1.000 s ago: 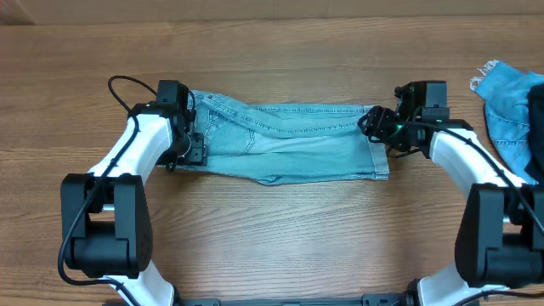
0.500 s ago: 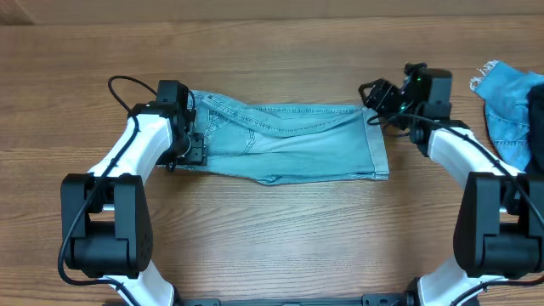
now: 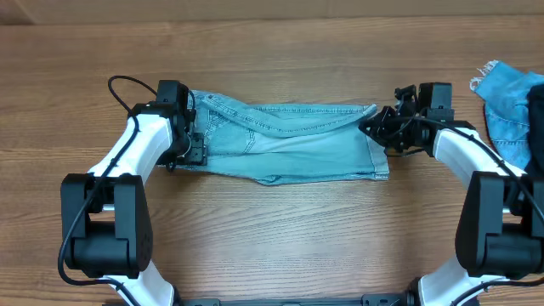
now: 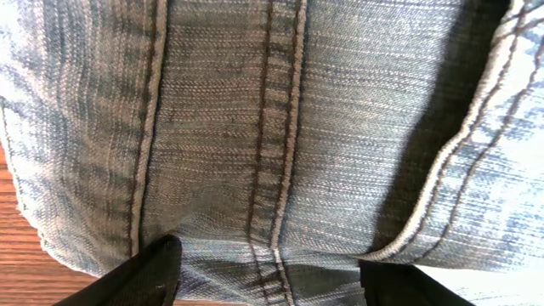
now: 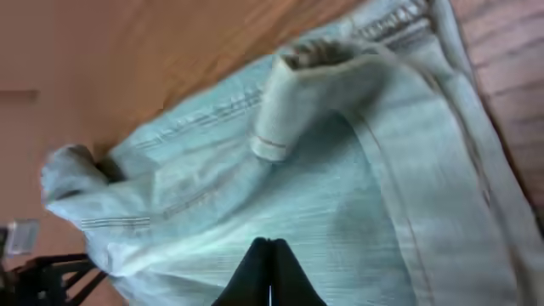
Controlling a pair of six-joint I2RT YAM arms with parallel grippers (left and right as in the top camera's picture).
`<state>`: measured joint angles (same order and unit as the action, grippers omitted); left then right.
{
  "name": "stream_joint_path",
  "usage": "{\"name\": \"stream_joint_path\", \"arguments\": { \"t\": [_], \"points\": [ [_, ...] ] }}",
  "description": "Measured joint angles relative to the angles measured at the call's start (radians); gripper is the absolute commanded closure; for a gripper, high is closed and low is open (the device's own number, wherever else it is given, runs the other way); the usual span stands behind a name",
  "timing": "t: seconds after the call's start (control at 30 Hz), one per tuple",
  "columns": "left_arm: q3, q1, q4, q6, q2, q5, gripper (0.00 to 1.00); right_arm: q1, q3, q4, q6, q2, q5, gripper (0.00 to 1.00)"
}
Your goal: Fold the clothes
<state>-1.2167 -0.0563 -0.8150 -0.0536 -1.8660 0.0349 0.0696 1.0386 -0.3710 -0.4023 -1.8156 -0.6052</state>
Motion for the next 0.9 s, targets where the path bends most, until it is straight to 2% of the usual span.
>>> {"name": "stream_joint_path", "arguments": {
  "t": [0.1,0.33,0.6,0.8,0.9],
  "points": [
    [0.000,0.000,0.000,0.000,0.000,0.000,0.29,-0.053,0.000,0.010,0.002,0.000,0.064,0.96],
    [0.000,0.000,0.001,0.000,0.000,0.000,0.29,-0.221,0.000,0.149,-0.024,-0.053,0.219,0.96],
    [0.000,0.000,0.002,0.000,0.000,0.000,0.29,-0.215,0.000,0.272,-0.041,-0.125,0.261,0.96],
    [0.000,0.000,0.001,0.000,0.000,0.000,0.30,-0.208,-0.001,0.486,-0.018,-0.125,0.319,0.91],
    [0.000,0.000,0.001,0.000,0.000,0.000,0.30,-0.205,0.004,0.477,-0.016,-0.125,0.326,0.93]
  ]
}}
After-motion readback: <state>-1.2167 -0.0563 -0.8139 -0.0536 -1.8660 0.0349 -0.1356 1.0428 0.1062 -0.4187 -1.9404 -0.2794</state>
